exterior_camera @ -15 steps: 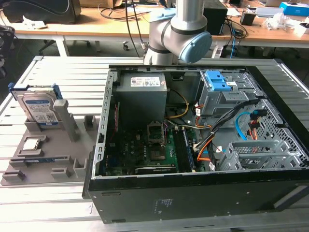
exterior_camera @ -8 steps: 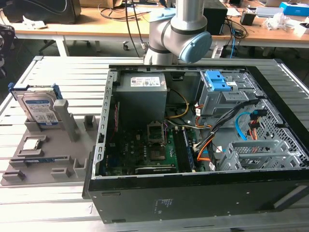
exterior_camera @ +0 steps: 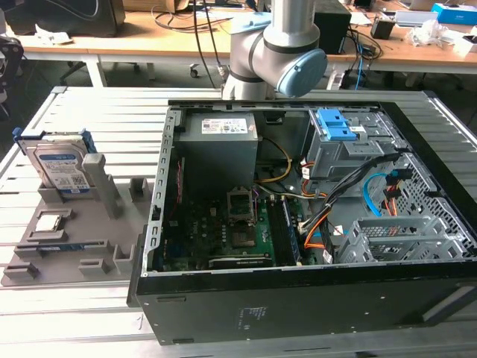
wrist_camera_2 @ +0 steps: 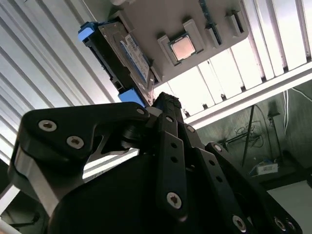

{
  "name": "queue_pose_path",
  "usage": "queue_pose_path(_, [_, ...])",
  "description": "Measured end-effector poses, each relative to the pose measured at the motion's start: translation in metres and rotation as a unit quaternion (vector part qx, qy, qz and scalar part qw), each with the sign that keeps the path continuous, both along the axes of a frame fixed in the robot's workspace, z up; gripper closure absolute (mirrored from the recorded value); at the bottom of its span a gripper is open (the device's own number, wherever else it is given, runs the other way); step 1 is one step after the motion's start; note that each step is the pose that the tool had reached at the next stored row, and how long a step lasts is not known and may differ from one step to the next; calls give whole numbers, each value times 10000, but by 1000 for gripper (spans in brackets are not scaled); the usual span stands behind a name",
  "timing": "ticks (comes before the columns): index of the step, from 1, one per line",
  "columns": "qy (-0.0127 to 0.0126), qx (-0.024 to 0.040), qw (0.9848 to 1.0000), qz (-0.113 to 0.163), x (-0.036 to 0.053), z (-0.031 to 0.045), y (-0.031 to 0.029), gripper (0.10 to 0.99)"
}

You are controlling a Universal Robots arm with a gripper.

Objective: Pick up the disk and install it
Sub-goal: 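Pick up the disk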

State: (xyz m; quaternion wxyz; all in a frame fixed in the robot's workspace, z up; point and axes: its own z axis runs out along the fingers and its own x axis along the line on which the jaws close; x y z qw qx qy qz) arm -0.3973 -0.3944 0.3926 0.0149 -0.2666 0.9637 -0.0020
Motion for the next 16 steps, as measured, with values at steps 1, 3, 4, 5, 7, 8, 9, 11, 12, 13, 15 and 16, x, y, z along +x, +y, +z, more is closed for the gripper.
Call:
queue_pose_path(1, [0, 0, 10000, 52, 0, 0, 0, 984])
queue_pose_path(3, [0, 0, 9999, 125, 0, 0, 0, 984])
queue_pose_path(4, [0, 0, 9999, 153, 0, 0, 0, 984])
queue_pose_path(5, [0, 0, 9998, 189, 0, 0, 0, 984])
queue_pose_path(7, [0, 0, 9997, 262, 0, 0, 0, 984])
queue_pose_path(8, [0, 0, 9995, 304, 0, 0, 0, 984])
queue_pose_path(9, [1, 0, 9994, 333, 0, 0, 0, 984])
queue_pose_path(11, [0, 0, 9992, 404, 0, 0, 0, 984])
queue_pose_path(12, [0, 0, 9991, 431, 0, 0, 0, 984])
queue_pose_path(13, [0, 0, 9989, 459, 0, 0, 0, 984])
queue_pose_path(15, [0, 0, 9985, 544, 0, 0, 0, 984])
queue_pose_path(16, [0, 0, 9983, 591, 0, 0, 0, 984])
